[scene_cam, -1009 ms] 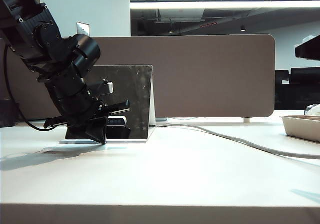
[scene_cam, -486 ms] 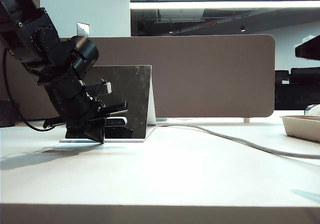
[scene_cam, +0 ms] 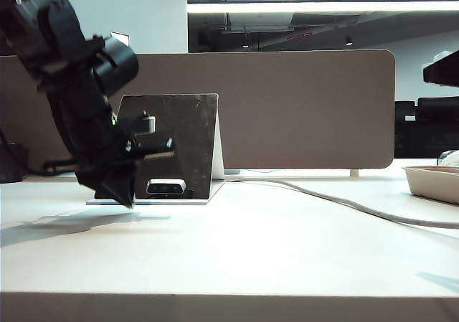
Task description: Push the base of the mirror on the table to move it forward for a short distance.
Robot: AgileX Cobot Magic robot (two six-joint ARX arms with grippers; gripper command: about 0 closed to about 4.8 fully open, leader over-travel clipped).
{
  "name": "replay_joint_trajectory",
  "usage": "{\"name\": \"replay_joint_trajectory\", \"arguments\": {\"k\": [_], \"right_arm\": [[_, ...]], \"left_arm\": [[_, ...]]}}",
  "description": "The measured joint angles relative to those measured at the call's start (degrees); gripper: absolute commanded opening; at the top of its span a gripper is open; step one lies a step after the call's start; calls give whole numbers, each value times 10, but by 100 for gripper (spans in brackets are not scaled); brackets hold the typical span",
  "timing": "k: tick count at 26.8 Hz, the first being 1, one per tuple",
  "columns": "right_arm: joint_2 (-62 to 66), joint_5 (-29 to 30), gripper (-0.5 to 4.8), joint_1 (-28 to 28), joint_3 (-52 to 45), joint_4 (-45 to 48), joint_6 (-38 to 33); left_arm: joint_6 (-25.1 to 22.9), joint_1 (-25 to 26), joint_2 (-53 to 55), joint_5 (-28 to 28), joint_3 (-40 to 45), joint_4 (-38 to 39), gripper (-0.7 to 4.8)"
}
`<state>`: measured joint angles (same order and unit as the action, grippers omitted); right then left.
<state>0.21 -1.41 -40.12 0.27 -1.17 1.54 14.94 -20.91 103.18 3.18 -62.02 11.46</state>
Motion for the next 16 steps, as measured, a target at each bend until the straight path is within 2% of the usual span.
{"name": "replay_joint_trajectory", "arguments": {"k": [5,10,13,16], "right_arm": [[0,0,22,0,0,0,0],[0,0,22,0,0,0,0],[0,0,22,0,0,0,0],[0,0,22,0,0,0,0]], "left_arm": [[-21,-3,-83,8,0,69,-1],[-52,-4,-210,13,0,132,-1],[-64,-4,-309,54,0,169,-1],[-71,-3,-431,122,0,208,-1]]}}
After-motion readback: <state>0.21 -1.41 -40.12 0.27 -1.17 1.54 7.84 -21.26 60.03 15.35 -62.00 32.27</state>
